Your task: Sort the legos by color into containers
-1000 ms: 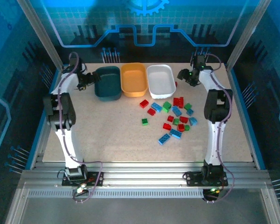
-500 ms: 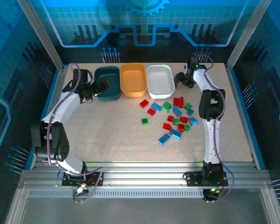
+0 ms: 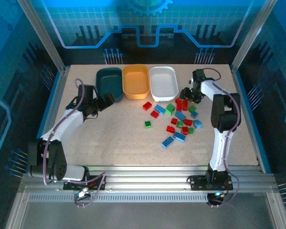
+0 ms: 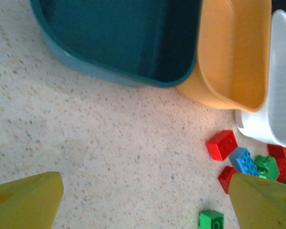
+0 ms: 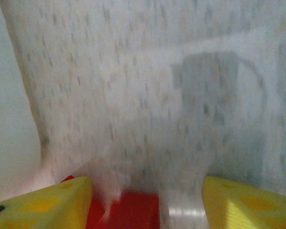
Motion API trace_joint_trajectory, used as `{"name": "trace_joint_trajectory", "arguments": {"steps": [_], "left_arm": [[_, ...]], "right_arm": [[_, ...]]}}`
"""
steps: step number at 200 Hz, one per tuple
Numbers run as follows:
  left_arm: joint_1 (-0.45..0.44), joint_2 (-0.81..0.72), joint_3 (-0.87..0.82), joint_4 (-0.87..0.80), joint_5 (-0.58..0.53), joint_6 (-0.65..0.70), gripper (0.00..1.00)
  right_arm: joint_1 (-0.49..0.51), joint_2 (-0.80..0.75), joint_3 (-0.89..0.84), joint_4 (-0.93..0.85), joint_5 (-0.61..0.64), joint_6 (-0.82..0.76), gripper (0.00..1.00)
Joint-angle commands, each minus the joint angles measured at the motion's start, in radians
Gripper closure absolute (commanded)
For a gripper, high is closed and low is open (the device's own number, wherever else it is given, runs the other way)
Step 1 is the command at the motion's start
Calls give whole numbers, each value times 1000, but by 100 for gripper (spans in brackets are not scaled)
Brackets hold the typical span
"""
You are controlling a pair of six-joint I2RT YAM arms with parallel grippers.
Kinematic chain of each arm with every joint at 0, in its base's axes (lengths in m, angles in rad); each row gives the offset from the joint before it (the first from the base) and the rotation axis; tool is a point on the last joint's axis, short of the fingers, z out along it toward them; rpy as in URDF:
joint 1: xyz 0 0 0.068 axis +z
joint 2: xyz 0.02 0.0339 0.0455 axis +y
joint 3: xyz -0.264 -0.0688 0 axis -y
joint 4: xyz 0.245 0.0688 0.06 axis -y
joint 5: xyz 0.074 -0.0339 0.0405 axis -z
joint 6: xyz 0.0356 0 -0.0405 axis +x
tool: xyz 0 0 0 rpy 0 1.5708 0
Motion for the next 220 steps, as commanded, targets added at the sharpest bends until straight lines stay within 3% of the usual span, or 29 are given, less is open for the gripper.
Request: {"name": "trace_joint_trajectory", "arguments": {"steps": [1,46,83,112,128,165,195,220], "left_arm": [[-29,-70,-51,45,28,-30,9],[-72,-142,-138,62,30,-47,9],[-82,-193,-187,71,42,-61,9],[-91,-203,-206,72,75,-67,9],[-96,-206,-208,65,88,-69,9],[-121,-198,-218,99,98,-92,9],[-205,-115,-218,157,102,-111,9],[-323,16,-153,145,63,-103,12]], "right_arm": [[35,-104,-80,-9,17,-23,37],[56,-225,-199,30,77,0,37],[54,-115,-118,2,118,-21,48],[40,-33,-46,-14,44,-36,54],[40,-18,-18,-35,57,-34,57],[42,-80,-53,-18,101,-19,75],[69,-244,-110,26,134,2,80],[131,-289,-41,18,165,-13,80]]}}
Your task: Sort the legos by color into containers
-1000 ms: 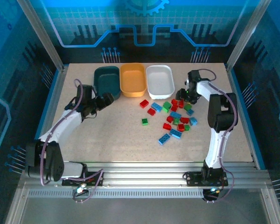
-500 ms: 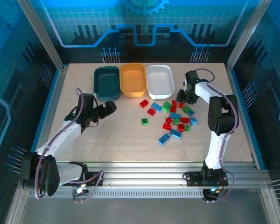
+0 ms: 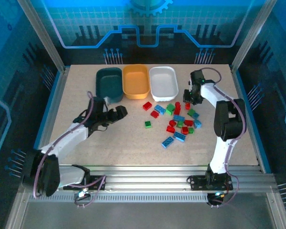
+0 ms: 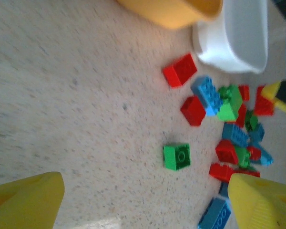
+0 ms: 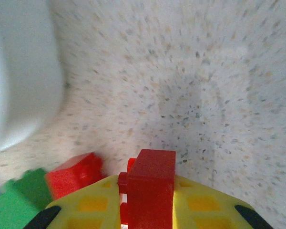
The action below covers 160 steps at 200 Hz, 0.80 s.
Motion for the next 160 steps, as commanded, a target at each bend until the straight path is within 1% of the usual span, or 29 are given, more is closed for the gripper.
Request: {"name": "trace_joint_trajectory", "arguments": {"steps": [1,15,28,46,75,83,94,104,115,123,146,160], "left_arm": [[-96,113,50,9,-9,-9,12],[-149,183,97,-2,-37,-6,12],[-189,246,144,-17,-58,-10,12],[-246,347,233,-76,-101,0,14],[-304,492,358,-135,-131,-3,15],[-315,519,386,-149,-140,-4,15],[-330,553,425,-177,-153,0,16],[-344,578,456,-201,-166,5,16],[-357,601,484,-227,-185,12,16],[-364,614,499,-241,-200,15,17],[-374,644,520,-263,-243,15,19],[-376,659,529,-271,-264,20,22]], "right_arm": [[70,-88,75,9,41,-1,80],[98,-39,166,-20,30,-24,78],[116,40,270,-62,22,-40,78],[138,143,394,-109,22,-62,77],[146,238,511,-124,-17,-53,75],[147,258,540,-134,-23,-51,74],[147,281,582,-153,-24,-54,67],[147,286,599,-153,-37,-61,63],[147,277,610,-152,-53,-66,51],[147,265,612,-153,-52,-66,47],[150,185,574,-134,-58,-64,42],[157,100,482,-99,-62,-51,41]]}}
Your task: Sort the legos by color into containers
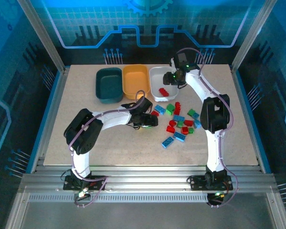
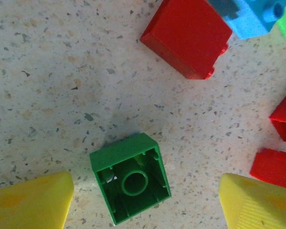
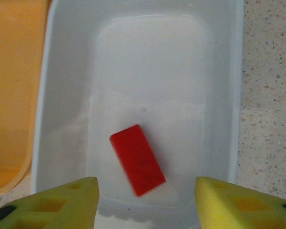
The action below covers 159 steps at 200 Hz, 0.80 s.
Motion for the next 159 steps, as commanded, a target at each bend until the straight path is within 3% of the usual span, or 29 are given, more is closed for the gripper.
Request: {"name": "trace_joint_trajectory", "arguments": {"steps": [1,54,71,104,135,159], "left_arm": [[-7,32,34,-71,-71,17,22],[-8,91,79,-87,-120,61,42],[-8,109,101,-97,-123,74,58],[-9,86,104,-115,-128,80,73],[-2,2,172,-187,-189,145,76],[67,-3,321,-265,-209,209,76]], "right_arm": [[13,-168,-81,28,-29,9,41],[51,-576,-643,270,-31,97,41],[53,-668,-738,281,-29,100,41],[52,-813,-854,276,-13,84,41],[50,-887,-948,279,-7,82,42],[51,-939,-1052,305,22,139,43]]}}
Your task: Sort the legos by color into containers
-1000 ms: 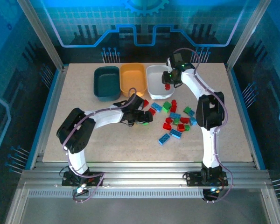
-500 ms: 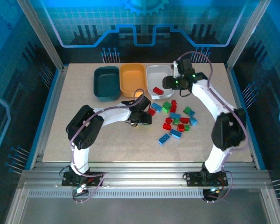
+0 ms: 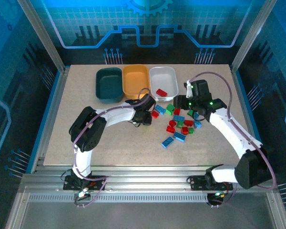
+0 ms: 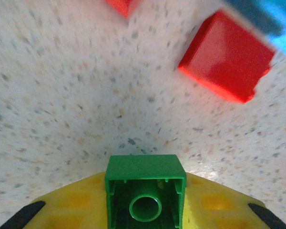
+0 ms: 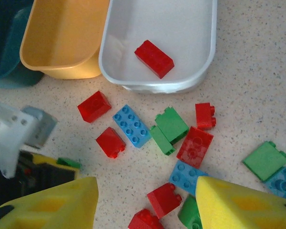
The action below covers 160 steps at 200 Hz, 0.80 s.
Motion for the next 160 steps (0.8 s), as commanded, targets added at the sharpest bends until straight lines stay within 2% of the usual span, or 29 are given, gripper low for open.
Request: {"name": "trace_joint_trajectory", "arguments": {"steps": [1,19,45,58,85,96,115,124,140,154,160], "left_arm": [[67,-63,156,-79,-52,88,76],[139,-9,319,-125,-32,117,75],[224,168,620,-229,15,128,75],[257,259,750,-256,83,113,75],[294,434,1006,-340,96,111,75],[303,482,1072,-361,100,107,74],[317,514,1080,-356,105,97,72],[323,515,1068,-345,119,90,68],[327,505,1046,-326,151,90,55],[327,477,1037,-310,199,109,34],[324,455,1029,-302,218,119,30]], "right_arm": [[4,-51,-92,35,40,61,43],[11,-104,-173,69,78,136,43],[29,-159,-259,52,176,175,43],[29,-172,-262,33,174,164,43],[52,-198,-257,-1,154,155,43],[72,-207,-257,-11,159,161,43],[127,-210,-255,-28,186,178,42],[155,-208,-255,-36,206,190,40],[196,-202,-256,-49,236,214,34],[229,-199,-256,-58,254,234,30],[244,-197,-253,-64,263,248,29]]}}
